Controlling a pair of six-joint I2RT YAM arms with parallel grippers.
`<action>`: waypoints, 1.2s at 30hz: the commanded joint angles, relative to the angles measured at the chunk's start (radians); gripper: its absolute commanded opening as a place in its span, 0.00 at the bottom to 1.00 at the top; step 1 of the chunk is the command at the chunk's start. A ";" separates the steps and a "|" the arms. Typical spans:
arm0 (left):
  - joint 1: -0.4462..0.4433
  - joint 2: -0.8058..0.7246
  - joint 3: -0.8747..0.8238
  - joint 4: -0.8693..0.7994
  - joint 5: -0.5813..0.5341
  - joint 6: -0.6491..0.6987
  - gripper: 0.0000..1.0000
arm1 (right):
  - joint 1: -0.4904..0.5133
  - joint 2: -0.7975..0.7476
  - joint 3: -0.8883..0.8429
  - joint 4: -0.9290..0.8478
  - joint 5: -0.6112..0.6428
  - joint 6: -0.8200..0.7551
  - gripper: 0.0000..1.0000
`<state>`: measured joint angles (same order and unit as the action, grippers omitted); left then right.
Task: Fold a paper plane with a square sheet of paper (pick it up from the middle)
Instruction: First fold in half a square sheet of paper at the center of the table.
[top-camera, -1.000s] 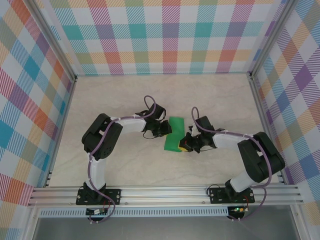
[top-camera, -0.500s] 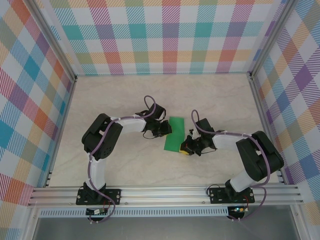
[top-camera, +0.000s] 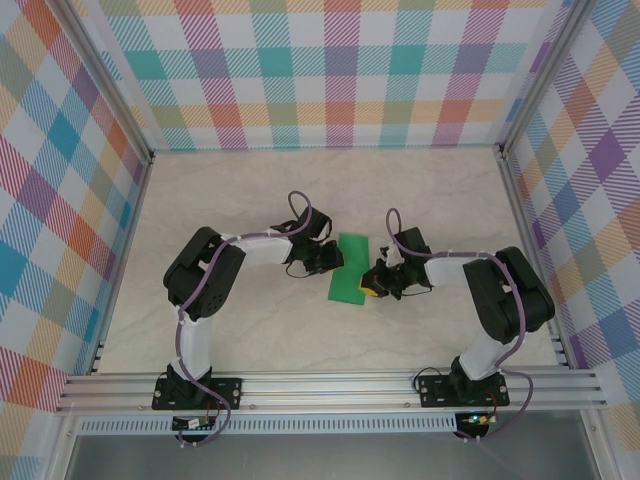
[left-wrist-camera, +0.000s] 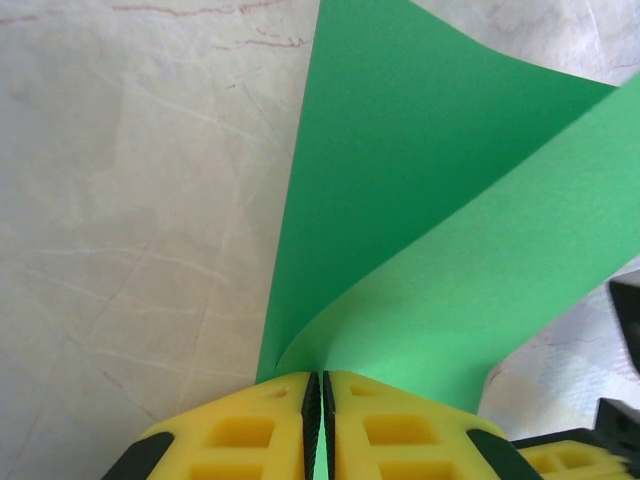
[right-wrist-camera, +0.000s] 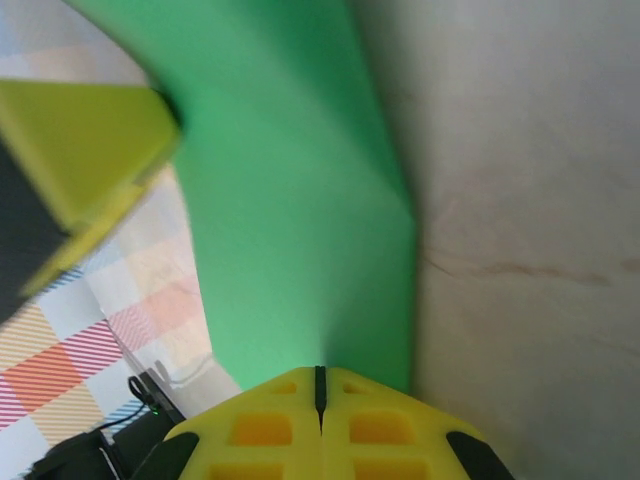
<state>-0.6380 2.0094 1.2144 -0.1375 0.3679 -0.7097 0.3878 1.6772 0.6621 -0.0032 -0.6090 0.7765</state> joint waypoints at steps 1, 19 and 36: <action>0.013 0.020 -0.024 -0.095 -0.034 0.021 0.14 | 0.005 0.031 -0.018 -0.040 0.029 -0.063 0.00; 0.013 0.020 -0.019 -0.127 -0.046 0.040 0.13 | -0.081 0.111 0.186 -0.031 -0.051 -0.107 0.00; 0.013 0.017 -0.018 -0.132 -0.058 0.045 0.13 | -0.108 0.150 0.321 -0.108 -0.058 -0.151 0.00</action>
<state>-0.6380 2.0094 1.2152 -0.1467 0.3656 -0.6868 0.2924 1.8362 0.9455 -0.1028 -0.6388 0.6525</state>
